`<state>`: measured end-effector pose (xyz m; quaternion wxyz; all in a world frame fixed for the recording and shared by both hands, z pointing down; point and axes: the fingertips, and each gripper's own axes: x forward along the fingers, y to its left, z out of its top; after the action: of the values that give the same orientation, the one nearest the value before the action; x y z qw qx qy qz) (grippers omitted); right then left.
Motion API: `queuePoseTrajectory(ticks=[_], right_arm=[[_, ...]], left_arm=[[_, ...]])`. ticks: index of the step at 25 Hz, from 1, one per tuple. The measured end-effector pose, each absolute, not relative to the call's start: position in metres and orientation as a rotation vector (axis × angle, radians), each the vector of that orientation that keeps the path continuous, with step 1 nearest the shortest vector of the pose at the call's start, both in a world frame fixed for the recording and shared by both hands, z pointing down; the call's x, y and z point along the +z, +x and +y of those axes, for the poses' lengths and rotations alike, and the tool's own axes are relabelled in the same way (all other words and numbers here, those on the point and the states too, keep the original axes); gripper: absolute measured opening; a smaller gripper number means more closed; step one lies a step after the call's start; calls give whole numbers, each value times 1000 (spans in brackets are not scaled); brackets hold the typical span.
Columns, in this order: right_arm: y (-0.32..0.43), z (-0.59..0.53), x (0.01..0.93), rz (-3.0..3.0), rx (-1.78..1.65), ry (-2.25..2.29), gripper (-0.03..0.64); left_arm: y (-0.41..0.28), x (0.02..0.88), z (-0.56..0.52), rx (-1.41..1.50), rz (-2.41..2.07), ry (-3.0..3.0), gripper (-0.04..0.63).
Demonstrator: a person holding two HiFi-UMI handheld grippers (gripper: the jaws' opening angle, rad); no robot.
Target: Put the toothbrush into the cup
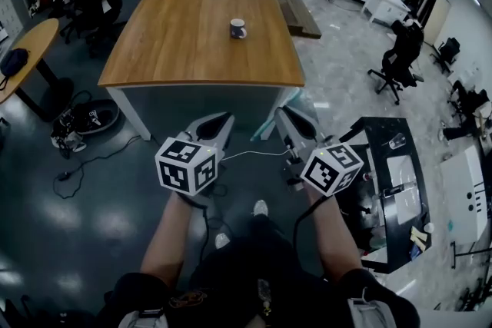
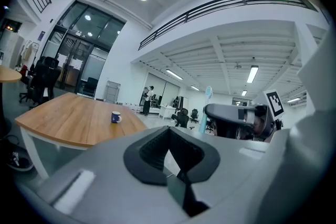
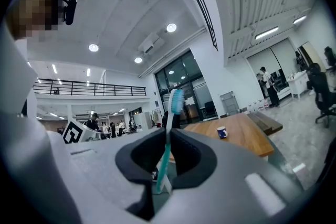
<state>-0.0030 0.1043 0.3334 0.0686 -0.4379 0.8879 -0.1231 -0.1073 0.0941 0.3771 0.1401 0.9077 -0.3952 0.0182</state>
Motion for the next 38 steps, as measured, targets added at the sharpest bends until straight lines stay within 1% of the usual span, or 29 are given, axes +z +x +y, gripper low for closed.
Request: queuePoseTrajectory(ticks=[6, 15, 20, 31, 38], right_arm=[[14, 52, 345, 2662, -419, -1278, 34], [74, -56, 347, 2630, -464, -1154, 34], [90, -98, 354, 2662, -484, -1079, 34], [94, -185, 353, 2669, -488, -1036, 34], [85, -271, 357, 2695, -454, -1085, 34]], left_arm=[[-94, 389, 47, 91, -1174, 2588, 8], [-33, 400, -49, 185, -1243, 2545, 8], [-19, 398, -90, 221, -1328, 2511, 8], [-11, 409, -166, 237, -1357, 2471, 8], [-17, 424, -252, 191, -1318, 2465, 8]])
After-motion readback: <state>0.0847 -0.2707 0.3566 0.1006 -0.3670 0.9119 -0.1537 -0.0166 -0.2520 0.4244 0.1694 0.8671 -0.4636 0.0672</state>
